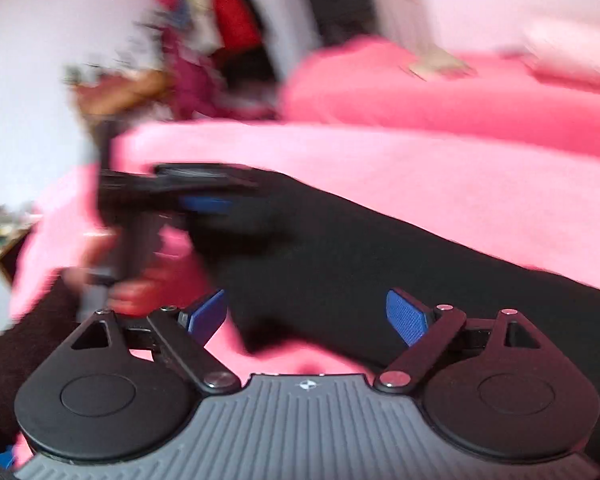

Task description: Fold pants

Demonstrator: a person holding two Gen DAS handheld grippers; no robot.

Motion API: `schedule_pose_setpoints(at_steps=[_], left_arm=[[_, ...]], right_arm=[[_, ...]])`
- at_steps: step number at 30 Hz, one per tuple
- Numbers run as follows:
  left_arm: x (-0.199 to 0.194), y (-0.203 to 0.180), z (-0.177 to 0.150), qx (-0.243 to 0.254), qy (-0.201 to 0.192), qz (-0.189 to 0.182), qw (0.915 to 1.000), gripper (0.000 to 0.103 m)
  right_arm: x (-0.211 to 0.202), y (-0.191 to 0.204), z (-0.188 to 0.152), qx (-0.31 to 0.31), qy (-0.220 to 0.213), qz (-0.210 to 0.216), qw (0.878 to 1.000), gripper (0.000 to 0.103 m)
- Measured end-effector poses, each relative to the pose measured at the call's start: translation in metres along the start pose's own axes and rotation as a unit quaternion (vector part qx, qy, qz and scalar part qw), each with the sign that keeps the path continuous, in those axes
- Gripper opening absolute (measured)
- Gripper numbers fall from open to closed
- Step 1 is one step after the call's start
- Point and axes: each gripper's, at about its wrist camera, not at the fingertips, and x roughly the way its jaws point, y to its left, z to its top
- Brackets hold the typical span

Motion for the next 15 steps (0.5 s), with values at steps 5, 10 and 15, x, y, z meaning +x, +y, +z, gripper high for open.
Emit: schedule_pose_setpoints(at_steps=[5, 10, 15], left_arm=[[0.0, 0.002, 0.0, -0.009, -0.004, -0.002, 0.9999, 0.103], [0.0, -0.005, -0.003, 0.017, -0.006, 0.013, 0.9998, 0.103], [-0.007, -0.009, -0.003, 0.031, -0.021, 0.013, 0.9992, 0.103]], right_arm=[[-0.031, -0.038, -0.004, 0.105, -0.107, -0.08, 0.985, 0.079], [0.003, 0.005, -0.01, 0.039, -0.057, -0.008, 0.998, 0.077], [0.002, -0.046, -0.009, 0.124, -0.065, -0.052, 0.989, 0.003]])
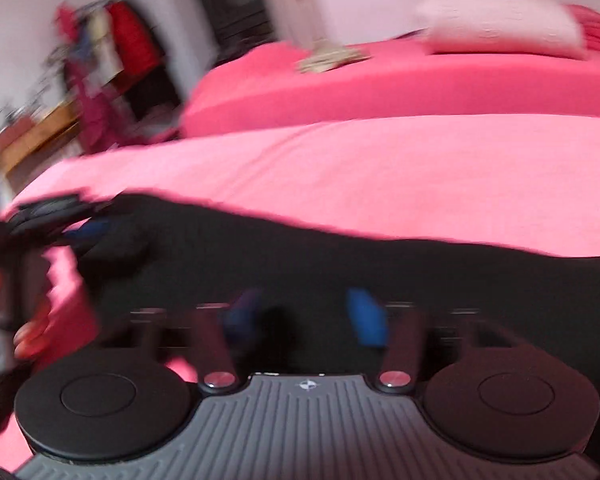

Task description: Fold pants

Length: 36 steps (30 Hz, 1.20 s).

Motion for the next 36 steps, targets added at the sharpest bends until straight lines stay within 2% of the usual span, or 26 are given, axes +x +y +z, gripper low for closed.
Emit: schedule_pose_setpoints(at_steps=[1, 2, 3, 5, 6, 8, 9, 10, 11, 12, 13, 14, 15, 16, 18, 20, 23, 26, 29, 30, 31, 32, 34, 36], left_arm=[[0.003, -0.001, 0.0, 0.004, 0.005, 0.003, 1.0, 0.103], [0.005, -0.002, -0.001, 0.008, 0.01, 0.007, 0.9999, 0.103], [0.007, -0.003, -0.001, 0.013, 0.013, 0.01, 0.9998, 0.103], [0.009, -0.006, -0.002, 0.021, 0.016, 0.016, 0.9995, 0.103], [0.01, -0.007, -0.002, 0.026, 0.017, 0.02, 0.9993, 0.103], [0.011, -0.01, -0.004, 0.037, 0.019, 0.027, 0.9988, 0.103], [0.012, -0.011, -0.005, 0.042, 0.019, 0.03, 0.9985, 0.103], [0.012, -0.012, -0.005, 0.046, 0.019, 0.032, 0.9982, 0.103], [0.013, -0.013, -0.006, 0.049, 0.02, 0.035, 0.998, 0.103], [0.013, -0.014, -0.006, 0.052, 0.02, 0.036, 0.9978, 0.103], [0.013, -0.014, -0.006, 0.053, 0.02, 0.037, 0.9977, 0.103], [0.013, -0.014, -0.006, 0.053, 0.019, 0.037, 0.9977, 0.103], [0.013, -0.014, -0.006, 0.052, 0.019, 0.036, 0.9978, 0.103], [0.013, -0.014, -0.006, 0.05, 0.019, 0.035, 0.9979, 0.103], [0.013, -0.014, -0.006, 0.048, 0.019, 0.034, 0.9981, 0.103], [0.014, -0.014, -0.006, 0.048, 0.019, 0.034, 0.9981, 0.103], [0.014, -0.015, -0.006, 0.051, 0.018, 0.035, 0.9979, 0.103], [0.014, -0.014, -0.006, 0.051, 0.017, 0.035, 0.998, 0.103], [0.013, -0.013, -0.006, 0.051, 0.016, 0.035, 0.9979, 0.103], [0.013, -0.013, -0.006, 0.05, 0.015, 0.035, 0.998, 0.103], [0.012, -0.013, -0.006, 0.048, 0.013, 0.035, 0.9982, 0.103], [0.011, -0.013, -0.005, 0.046, 0.009, 0.035, 0.9983, 0.103], [0.008, -0.011, -0.004, 0.04, 0.001, 0.033, 0.9987, 0.103], [0.007, -0.009, -0.003, 0.034, -0.001, 0.029, 0.999, 0.103]], right_arm=[[-0.007, -0.01, 0.003, 0.024, -0.008, -0.016, 1.0, 0.007], [-0.014, -0.014, 0.003, 0.029, -0.026, -0.051, 0.998, 0.01], [-0.028, -0.021, 0.004, 0.025, -0.046, -0.068, 0.996, 0.016], [-0.051, -0.03, -0.002, 0.031, -0.068, -0.061, 0.995, 0.054], [-0.059, -0.036, -0.005, 0.033, -0.068, -0.057, 0.995, 0.081], [-0.064, -0.047, -0.015, 0.009, -0.057, -0.062, 0.996, 0.075], [-0.067, -0.059, -0.017, 0.011, -0.057, -0.072, 0.996, 0.062], [-0.076, -0.078, -0.018, 0.038, -0.065, -0.076, 0.994, 0.055], [-0.083, -0.099, -0.017, 0.08, -0.078, -0.087, 0.99, 0.054], [-0.094, -0.117, -0.016, 0.115, -0.095, -0.09, 0.985, 0.041], [-0.105, -0.126, -0.014, 0.124, -0.11, -0.112, 0.98, 0.049], [-0.114, -0.129, -0.011, 0.102, -0.122, -0.157, 0.975, 0.058], [-0.122, -0.128, -0.008, 0.063, -0.129, -0.201, 0.969, 0.073], [-0.127, -0.127, -0.006, 0.02, -0.127, -0.227, 0.965, 0.074], [-0.126, -0.13, -0.001, -0.041, -0.092, -0.248, 0.964, 0.074], [-0.118, -0.14, 0.004, -0.066, -0.05, -0.259, 0.962, 0.074], [-0.104, -0.154, 0.007, -0.077, -0.013, -0.247, 0.966, 0.073], [-0.096, -0.163, 0.013, -0.094, -0.003, -0.242, 0.966, 0.078], [-0.095, -0.177, 0.015, -0.068, -0.002, -0.221, 0.973, 0.081], [-0.102, -0.181, 0.014, -0.057, -0.006, -0.213, 0.975, 0.078], [-0.104, -0.183, 0.013, -0.05, -0.011, -0.206, 0.977, 0.064], [-0.108, -0.183, 0.012, -0.046, -0.018, -0.208, 0.977, 0.055], [-0.115, -0.18, 0.013, -0.037, -0.025, -0.202, 0.978, 0.028], [-0.117, -0.177, 0.017, -0.038, -0.03, -0.205, 0.978, 0.024]])
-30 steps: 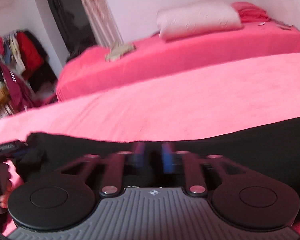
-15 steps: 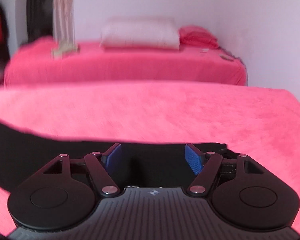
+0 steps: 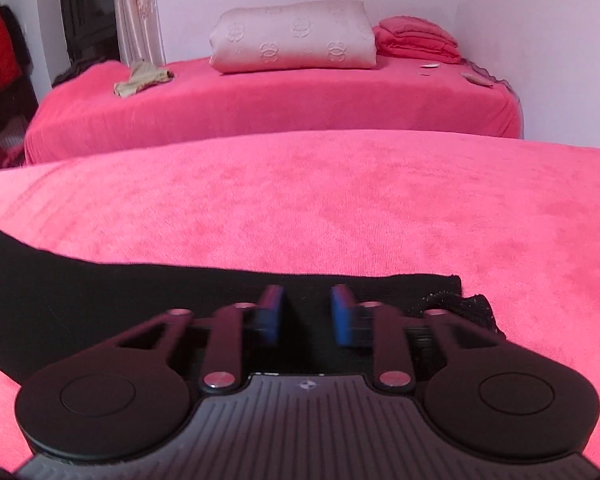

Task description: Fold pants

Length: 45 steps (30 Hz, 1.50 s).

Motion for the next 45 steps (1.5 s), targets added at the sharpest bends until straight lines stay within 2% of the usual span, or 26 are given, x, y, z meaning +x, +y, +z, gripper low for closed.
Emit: schedule_pose_setpoints(at_steps=[5, 8, 10, 11, 12, 14, 15, 17, 18, 20, 22, 24, 26, 29, 32, 37, 40, 45], left_arm=[[0.001, 0.001, 0.001, -0.002, 0.001, 0.0, 1.0, 0.103], [-0.001, 0.002, 0.0, -0.005, -0.004, 0.0, 1.0, 0.103], [-0.003, 0.004, 0.001, -0.01, -0.008, -0.001, 0.9999, 0.103], [-0.003, 0.004, 0.001, -0.011, -0.009, -0.001, 0.9999, 0.103], [-0.002, 0.003, 0.001, -0.009, -0.006, 0.001, 0.9999, 0.103], [0.003, -0.003, 0.0, 0.009, 0.005, 0.017, 0.9998, 0.103], [0.004, -0.008, -0.002, 0.024, 0.006, 0.028, 0.9993, 0.103], [0.006, -0.017, -0.004, 0.05, 0.006, 0.045, 0.9977, 0.103], [0.007, -0.02, -0.005, 0.059, 0.008, 0.05, 0.997, 0.103], [0.009, -0.021, -0.005, 0.065, 0.01, 0.054, 0.9964, 0.103], [0.009, -0.02, -0.005, 0.062, 0.011, 0.053, 0.9966, 0.103], [0.009, -0.019, -0.005, 0.062, 0.011, 0.053, 0.9966, 0.103], [0.01, -0.021, -0.005, 0.066, 0.012, 0.056, 0.9961, 0.103], [0.01, -0.022, -0.006, 0.071, 0.012, 0.06, 0.9957, 0.103], [0.01, -0.022, -0.005, 0.069, 0.012, 0.059, 0.9958, 0.103], [0.01, -0.022, -0.005, 0.071, 0.013, 0.06, 0.9956, 0.103], [0.01, -0.022, -0.005, 0.071, 0.013, 0.059, 0.9957, 0.103], [0.01, -0.022, -0.005, 0.071, 0.013, 0.059, 0.9956, 0.103]], right_arm=[[0.013, 0.008, -0.008, -0.003, -0.019, -0.02, 1.0, 0.023], [0.008, 0.005, -0.005, 0.027, -0.027, -0.018, 0.999, 0.025], [0.005, 0.007, -0.007, 0.024, -0.017, -0.032, 0.999, 0.035], [0.0, 0.012, -0.009, 0.013, -0.02, -0.05, 0.998, 0.04], [-0.008, 0.018, -0.011, 0.006, -0.035, -0.064, 0.997, 0.049], [-0.025, 0.023, -0.021, 0.009, -0.072, -0.059, 0.996, 0.062], [-0.027, 0.023, -0.028, 0.017, -0.068, -0.052, 0.996, 0.071], [-0.018, 0.02, -0.038, 0.008, -0.027, -0.072, 0.997, 0.07], [-0.02, 0.016, -0.043, 0.011, -0.035, -0.081, 0.996, 0.071], [-0.034, 0.005, -0.042, 0.071, -0.049, -0.116, 0.989, 0.071], [-0.051, -0.006, -0.044, 0.136, -0.066, -0.153, 0.977, 0.071], [-0.07, -0.015, -0.052, 0.207, -0.072, -0.127, 0.967, 0.071], [-0.082, -0.023, -0.065, 0.277, -0.058, -0.062, 0.957, 0.074], [-0.086, -0.029, -0.085, 0.356, -0.021, 0.019, 0.934, 0.076], [-0.09, -0.027, -0.086, 0.36, -0.019, 0.021, 0.933, 0.077], [-0.083, -0.026, -0.078, 0.367, -0.009, 0.025, 0.93, 0.086], [-0.079, -0.022, -0.075, 0.365, -0.01, 0.027, 0.931, 0.086], [-0.07, -0.027, -0.075, 0.382, -0.019, 0.035, 0.923, 0.086]])
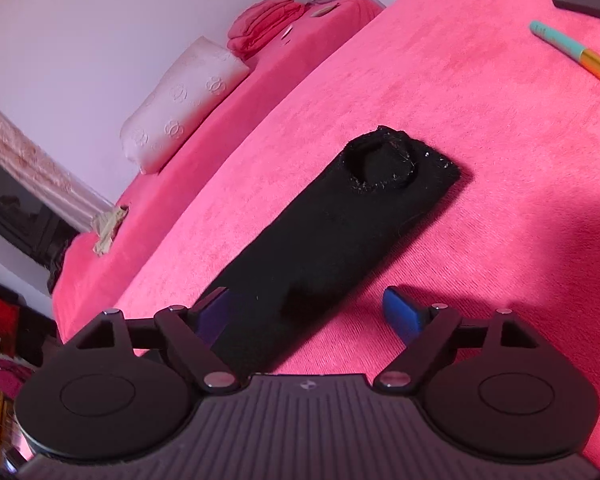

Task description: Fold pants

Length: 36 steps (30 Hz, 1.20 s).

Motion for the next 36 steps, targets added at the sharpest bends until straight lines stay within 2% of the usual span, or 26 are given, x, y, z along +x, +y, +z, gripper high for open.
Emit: schedule_pose_setpoints(at_steps=[6, 11, 15, 17, 20, 25, 29, 31, 34, 36], left_arm=[[-0.003, 0.002, 0.001, -0.006, -0.008, 0.002, 1.0, 0.103], [-0.012, 0.01, 0.005, -0.024, -0.028, 0.03, 0.9989, 0.103], [-0.016, 0.026, 0.007, -0.064, -0.024, 0.039, 0.9969, 0.103], [-0.022, 0.034, 0.008, -0.088, -0.022, 0.027, 0.9955, 0.103], [-0.039, 0.039, 0.007, -0.111, -0.029, -0.012, 0.9933, 0.103], [-0.044, 0.018, 0.006, -0.105, -0.018, -0.085, 0.9907, 0.103], [-0.037, -0.001, 0.0, -0.072, -0.01, -0.084, 0.9938, 0.103], [-0.033, -0.005, -0.003, -0.065, -0.005, -0.082, 0.9945, 0.103], [-0.03, -0.005, -0.005, -0.064, -0.001, -0.078, 0.9949, 0.103], [-0.029, -0.003, -0.005, -0.068, -0.002, -0.079, 0.9945, 0.103]], right_arm=[[-0.003, 0.007, -0.008, -0.031, -0.023, -0.019, 0.999, 0.085], [-0.015, 0.02, -0.027, -0.095, -0.08, -0.078, 0.989, 0.085], [-0.022, 0.03, -0.045, -0.128, -0.081, -0.069, 0.986, 0.086], [-0.022, 0.027, -0.05, -0.103, -0.06, -0.044, 0.992, 0.089], [-0.026, 0.018, -0.051, -0.047, -0.044, -0.017, 0.998, 0.089], [-0.02, -0.002, -0.023, 0.049, -0.004, 0.025, 0.998, 0.09], [-0.001, -0.018, 0.003, 0.108, 0.022, 0.052, 0.993, 0.089], [0.008, -0.022, 0.012, 0.12, 0.022, 0.06, 0.991, 0.09], [0.016, -0.016, 0.017, 0.11, 0.016, 0.07, 0.991, 0.102], [0.018, -0.007, 0.014, 0.075, 0.004, 0.059, 0.995, 0.103]])
